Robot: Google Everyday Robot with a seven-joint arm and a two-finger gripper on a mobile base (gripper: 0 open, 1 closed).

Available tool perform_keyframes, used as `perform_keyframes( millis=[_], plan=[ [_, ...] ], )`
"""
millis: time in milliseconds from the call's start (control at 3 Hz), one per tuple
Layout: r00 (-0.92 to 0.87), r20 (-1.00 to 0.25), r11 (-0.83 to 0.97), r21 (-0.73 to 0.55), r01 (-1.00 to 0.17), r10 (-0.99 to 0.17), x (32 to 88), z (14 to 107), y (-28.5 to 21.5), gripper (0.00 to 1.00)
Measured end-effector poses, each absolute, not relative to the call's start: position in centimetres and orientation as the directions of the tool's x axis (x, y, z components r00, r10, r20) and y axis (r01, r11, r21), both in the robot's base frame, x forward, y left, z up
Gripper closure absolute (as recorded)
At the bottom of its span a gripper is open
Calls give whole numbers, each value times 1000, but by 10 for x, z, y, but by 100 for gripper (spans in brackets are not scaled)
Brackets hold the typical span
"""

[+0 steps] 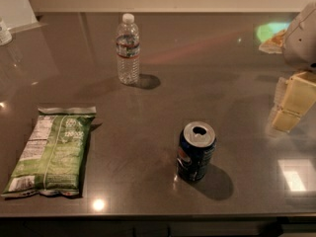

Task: Pick pepsi can

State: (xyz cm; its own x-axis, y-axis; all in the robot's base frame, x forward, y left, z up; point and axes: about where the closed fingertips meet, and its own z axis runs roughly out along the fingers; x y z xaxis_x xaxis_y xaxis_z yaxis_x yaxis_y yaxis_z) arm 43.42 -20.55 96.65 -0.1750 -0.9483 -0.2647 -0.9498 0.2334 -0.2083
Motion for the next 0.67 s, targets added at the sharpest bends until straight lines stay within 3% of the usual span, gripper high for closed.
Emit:
perform_keyframes(
  millis=[333,667],
  plan=[
    [-142,-303,202,-176,-963,-942,432,955,-197,0],
    [-55,-428,97,-78,-992,-902,424,928,-158,0]
  ],
)
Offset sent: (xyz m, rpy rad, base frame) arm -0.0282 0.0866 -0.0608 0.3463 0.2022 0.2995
